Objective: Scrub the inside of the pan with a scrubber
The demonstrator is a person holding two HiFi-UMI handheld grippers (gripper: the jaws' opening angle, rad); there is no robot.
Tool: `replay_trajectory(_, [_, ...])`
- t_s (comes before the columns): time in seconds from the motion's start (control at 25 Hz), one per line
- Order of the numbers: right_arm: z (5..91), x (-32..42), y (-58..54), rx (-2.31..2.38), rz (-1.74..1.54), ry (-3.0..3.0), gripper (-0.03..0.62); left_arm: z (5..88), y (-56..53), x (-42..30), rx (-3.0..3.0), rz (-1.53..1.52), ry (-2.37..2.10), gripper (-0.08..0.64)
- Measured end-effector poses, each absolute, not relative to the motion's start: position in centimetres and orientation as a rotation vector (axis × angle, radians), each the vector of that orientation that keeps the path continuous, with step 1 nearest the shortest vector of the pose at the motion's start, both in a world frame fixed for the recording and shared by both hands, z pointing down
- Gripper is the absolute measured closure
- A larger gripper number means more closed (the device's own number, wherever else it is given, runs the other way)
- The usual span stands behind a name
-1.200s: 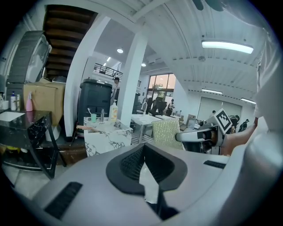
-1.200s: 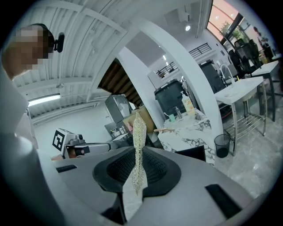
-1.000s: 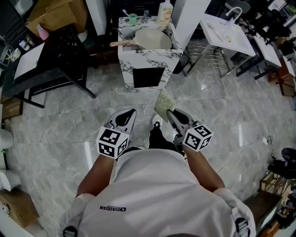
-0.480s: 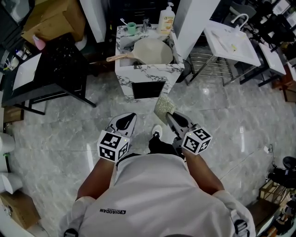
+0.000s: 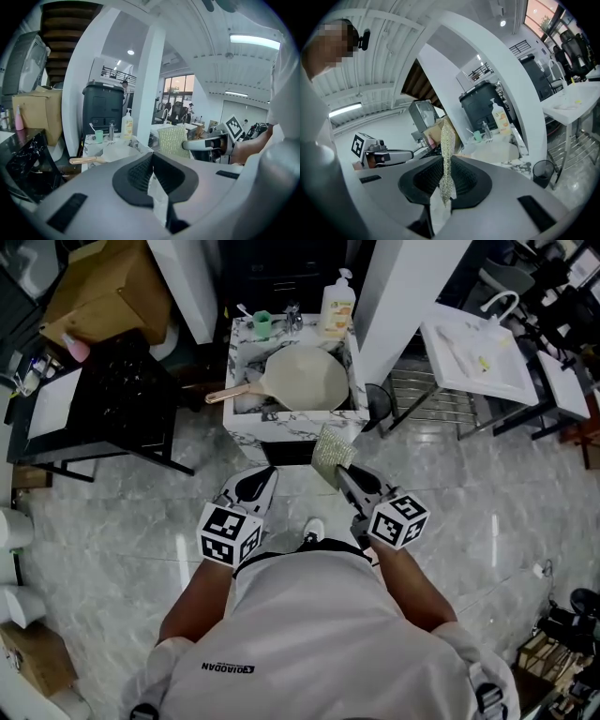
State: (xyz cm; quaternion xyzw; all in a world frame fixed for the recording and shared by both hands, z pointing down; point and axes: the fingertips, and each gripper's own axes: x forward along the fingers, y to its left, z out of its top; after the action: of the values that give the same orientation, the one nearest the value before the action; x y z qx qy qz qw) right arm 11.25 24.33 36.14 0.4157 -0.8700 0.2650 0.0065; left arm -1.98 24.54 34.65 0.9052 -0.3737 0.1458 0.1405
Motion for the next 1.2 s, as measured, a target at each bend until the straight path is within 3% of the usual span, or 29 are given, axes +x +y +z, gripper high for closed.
replay_trajectory(0.4, [37.1,14.4,17.7,1.223,0.859,-2.754,0.52,35.2,18.4,1.2,2.567,0.453,-1.145,0.546])
replay_trajectory(1.2, [39.4,14.3,8.8,1.307,0.889,-2.661,0.52,37.8,7.7,0.0,2.583,0.549,-1.07,0.545])
